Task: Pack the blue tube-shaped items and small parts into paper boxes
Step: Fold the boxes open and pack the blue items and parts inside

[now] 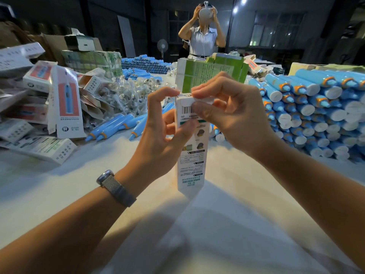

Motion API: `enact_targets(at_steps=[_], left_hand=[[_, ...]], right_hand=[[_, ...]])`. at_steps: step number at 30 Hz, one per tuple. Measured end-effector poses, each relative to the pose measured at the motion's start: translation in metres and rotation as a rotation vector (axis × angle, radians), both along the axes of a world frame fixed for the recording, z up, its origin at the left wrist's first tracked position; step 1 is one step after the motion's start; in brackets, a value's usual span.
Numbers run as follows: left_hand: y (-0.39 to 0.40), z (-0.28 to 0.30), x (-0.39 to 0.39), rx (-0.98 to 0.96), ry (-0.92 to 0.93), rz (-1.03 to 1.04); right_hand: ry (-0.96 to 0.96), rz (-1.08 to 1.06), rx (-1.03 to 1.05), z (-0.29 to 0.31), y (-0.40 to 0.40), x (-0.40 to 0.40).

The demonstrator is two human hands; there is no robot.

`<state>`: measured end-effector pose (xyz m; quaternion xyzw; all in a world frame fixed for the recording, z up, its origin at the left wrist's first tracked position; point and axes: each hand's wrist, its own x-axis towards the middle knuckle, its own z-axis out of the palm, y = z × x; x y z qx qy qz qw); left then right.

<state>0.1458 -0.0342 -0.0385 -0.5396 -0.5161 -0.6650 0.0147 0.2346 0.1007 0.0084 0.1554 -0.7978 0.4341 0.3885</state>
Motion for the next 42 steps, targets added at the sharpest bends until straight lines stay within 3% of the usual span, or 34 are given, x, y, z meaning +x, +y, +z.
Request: enact_targets(at_steps=[12,22,28,42], left_hand=[[-0.001,0.0,0.002,-0.005,-0.031,-0.023],[0.001,-0.002,0.002,-0.009,0.025,0.005],[0.001,-0.002,0.002,-0.023,0.028,0.021],[0.001,0.001,0.002,-0.034,0.111,-0.001]], right_hand=[[-0.036,0.096,-0.03,0.009,0.003,0.002],[-0.083,-0.049,0.07,0.013,-0.001,0.006],[-0.002,-0.15,0.179,0.012,-0.006,0.008],[-0.036,-0.09,0.126,0.027,-0.001,0.012]])
